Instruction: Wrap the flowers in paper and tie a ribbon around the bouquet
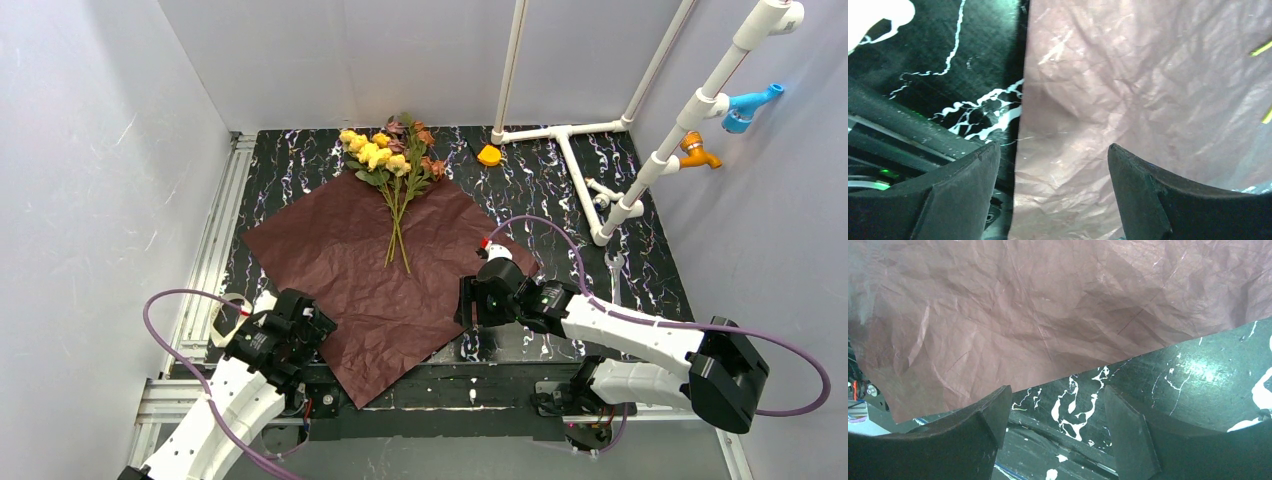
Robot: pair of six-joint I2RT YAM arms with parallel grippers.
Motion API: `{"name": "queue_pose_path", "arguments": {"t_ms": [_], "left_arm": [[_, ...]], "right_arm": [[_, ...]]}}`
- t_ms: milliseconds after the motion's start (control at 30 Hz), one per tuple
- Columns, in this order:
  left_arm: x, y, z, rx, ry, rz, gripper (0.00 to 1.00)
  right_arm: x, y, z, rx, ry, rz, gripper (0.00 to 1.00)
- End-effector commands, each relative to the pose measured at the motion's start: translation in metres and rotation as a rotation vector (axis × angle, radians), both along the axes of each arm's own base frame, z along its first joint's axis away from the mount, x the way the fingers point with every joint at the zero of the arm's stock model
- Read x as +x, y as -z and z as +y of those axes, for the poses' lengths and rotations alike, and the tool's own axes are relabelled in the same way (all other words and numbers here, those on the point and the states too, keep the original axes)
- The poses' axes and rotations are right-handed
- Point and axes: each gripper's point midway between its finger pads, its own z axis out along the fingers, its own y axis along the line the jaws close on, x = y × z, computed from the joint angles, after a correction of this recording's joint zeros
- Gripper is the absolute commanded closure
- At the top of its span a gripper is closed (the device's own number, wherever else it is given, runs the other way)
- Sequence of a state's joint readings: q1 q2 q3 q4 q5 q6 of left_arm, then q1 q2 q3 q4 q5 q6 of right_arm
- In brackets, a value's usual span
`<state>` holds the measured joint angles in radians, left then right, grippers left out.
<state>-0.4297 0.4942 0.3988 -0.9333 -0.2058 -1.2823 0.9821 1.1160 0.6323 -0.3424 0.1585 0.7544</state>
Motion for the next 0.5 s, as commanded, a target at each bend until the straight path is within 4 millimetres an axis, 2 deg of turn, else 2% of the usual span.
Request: {"name": "queue_pose_path", "arguments": {"t_ms": [0, 167, 333, 467], "left_arm": [[0.008, -0.013, -0.002, -0.011, 0.01, -0.053, 0.22], [0.008, -0.001, -0.003, -0.013, 0.015, -0.052, 0.23], [0.003, 0.001, 0.0, 0.003, 0.019, -0.036, 0.23], [0.006, 0.008, -0.004, -0.014, 0.028, -0.044, 0.28]], "right_arm": [[0.008, -0.007, 0.002, 0.001, 0.018, -0.026, 0.23], [0.007, -0.001, 0.001, -0.011, 0.017, -0.018, 0.23], [0.006, -0.001, -0.001, -0.019, 0.015, -0.013, 0.23], [0.005, 0.003, -0.001, -0.018, 0.017, -0.009, 0.23]]}}
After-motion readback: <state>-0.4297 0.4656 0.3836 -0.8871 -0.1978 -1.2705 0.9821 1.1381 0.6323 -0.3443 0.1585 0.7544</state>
